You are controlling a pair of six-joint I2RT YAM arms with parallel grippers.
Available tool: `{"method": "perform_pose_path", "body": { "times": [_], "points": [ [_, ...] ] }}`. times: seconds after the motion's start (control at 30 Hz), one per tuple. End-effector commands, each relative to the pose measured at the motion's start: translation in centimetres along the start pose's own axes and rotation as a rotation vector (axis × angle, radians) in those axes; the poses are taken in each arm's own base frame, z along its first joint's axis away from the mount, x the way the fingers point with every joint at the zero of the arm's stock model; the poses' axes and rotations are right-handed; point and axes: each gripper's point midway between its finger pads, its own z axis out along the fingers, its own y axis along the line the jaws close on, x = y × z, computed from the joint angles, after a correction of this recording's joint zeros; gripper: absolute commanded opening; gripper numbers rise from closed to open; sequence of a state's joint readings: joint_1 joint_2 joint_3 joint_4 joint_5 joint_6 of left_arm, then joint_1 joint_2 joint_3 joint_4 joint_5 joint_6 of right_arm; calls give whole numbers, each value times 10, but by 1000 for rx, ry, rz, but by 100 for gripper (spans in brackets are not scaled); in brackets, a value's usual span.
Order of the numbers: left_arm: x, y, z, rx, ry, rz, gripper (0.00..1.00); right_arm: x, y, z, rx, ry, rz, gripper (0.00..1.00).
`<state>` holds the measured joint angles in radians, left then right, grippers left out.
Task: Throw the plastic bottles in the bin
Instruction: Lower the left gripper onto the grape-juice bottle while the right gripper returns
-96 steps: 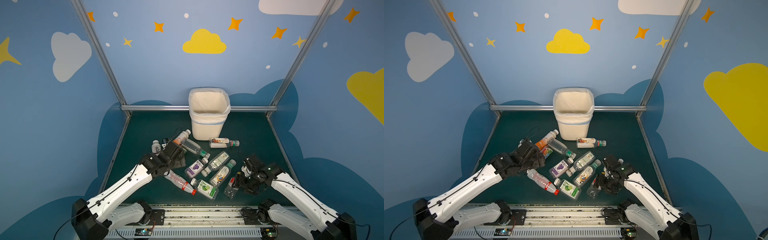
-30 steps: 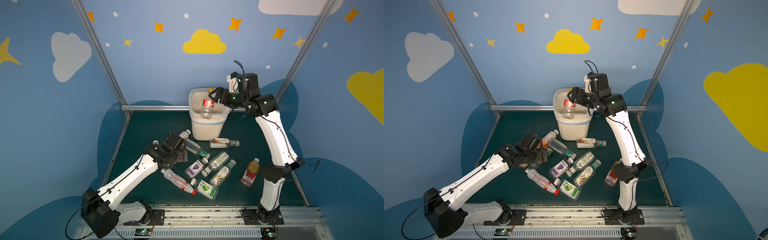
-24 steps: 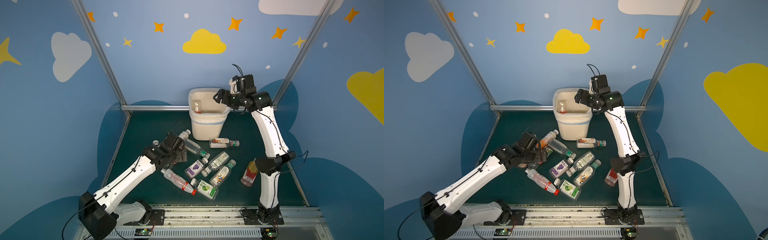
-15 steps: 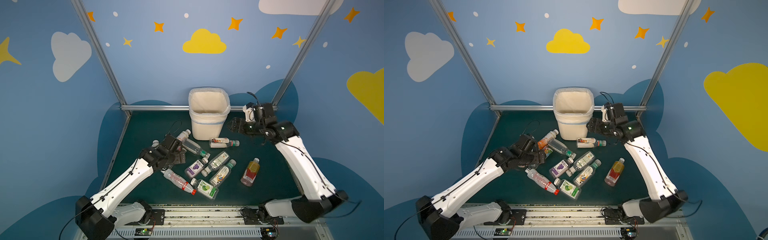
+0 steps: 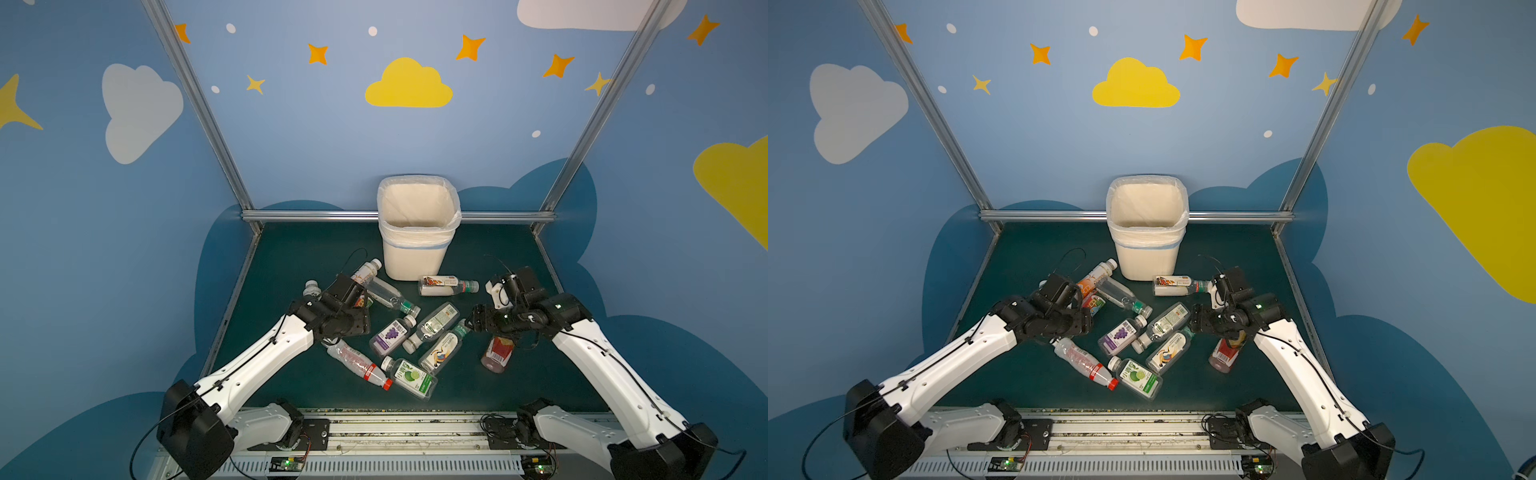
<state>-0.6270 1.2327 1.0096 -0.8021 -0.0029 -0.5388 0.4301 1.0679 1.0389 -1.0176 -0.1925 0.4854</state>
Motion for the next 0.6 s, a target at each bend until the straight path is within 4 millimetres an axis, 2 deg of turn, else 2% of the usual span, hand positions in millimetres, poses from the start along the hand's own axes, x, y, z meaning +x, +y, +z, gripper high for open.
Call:
{"method": "perform_pose_path", "body": {
  "times": [0.0,0.17,0.37,0.57],
  "points": [
    [7,-16,7,33,39,118,83,10,10,3,-66,22,21,80],
    [13,-43,24,83,92,264,83,17,11,13,-79,58,19,80],
    [12,-60,41,104,154,360,83,19,18,18,-116,74,20,80],
    [19,-76,61,138,253,422,86,22,15,14,-105,62,25,80]
  ]
}}
